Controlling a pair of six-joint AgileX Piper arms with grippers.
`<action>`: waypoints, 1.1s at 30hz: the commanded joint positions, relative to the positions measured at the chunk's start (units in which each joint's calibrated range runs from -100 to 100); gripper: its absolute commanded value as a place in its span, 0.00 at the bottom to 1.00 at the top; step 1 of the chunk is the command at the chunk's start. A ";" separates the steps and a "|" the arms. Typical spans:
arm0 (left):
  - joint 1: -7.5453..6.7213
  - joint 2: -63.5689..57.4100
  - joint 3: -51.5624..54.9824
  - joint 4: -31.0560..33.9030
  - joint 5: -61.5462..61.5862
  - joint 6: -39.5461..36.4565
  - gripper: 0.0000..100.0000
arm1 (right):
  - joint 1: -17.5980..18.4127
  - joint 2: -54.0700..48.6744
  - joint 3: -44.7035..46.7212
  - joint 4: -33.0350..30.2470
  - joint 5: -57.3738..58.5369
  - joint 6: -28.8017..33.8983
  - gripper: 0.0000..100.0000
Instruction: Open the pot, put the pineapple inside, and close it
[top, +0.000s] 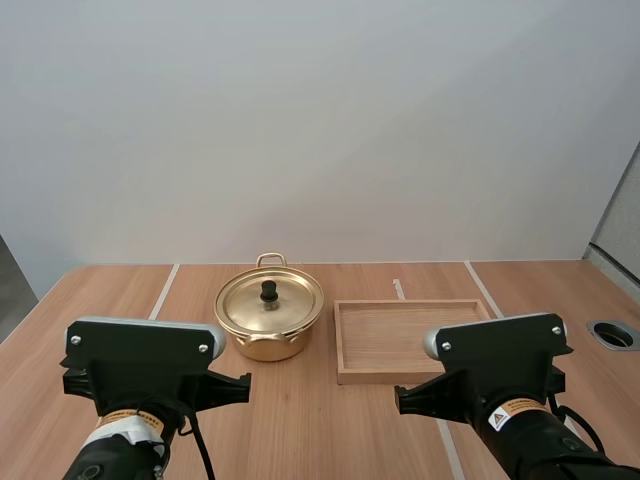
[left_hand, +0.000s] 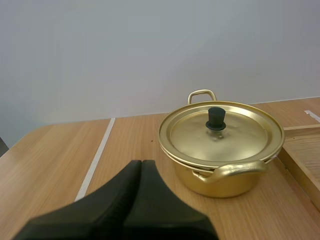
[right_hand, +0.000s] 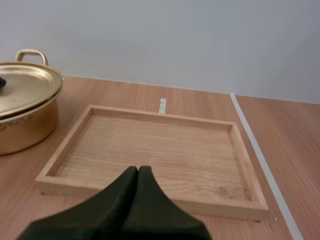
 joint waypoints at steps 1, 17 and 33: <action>0.04 -0.35 0.15 0.12 -0.02 -0.42 0.00 | 0.60 -0.39 0.21 -0.45 -3.62 -0.19 0.00; 1.74 -0.35 0.15 -0.45 -0.03 -0.42 0.00 | 1.64 -1.36 0.21 1.50 -3.62 -0.19 0.00; 1.74 -0.35 0.15 -0.45 -0.03 -0.42 0.00 | 1.74 -4.21 0.21 1.50 -1.01 -0.19 0.00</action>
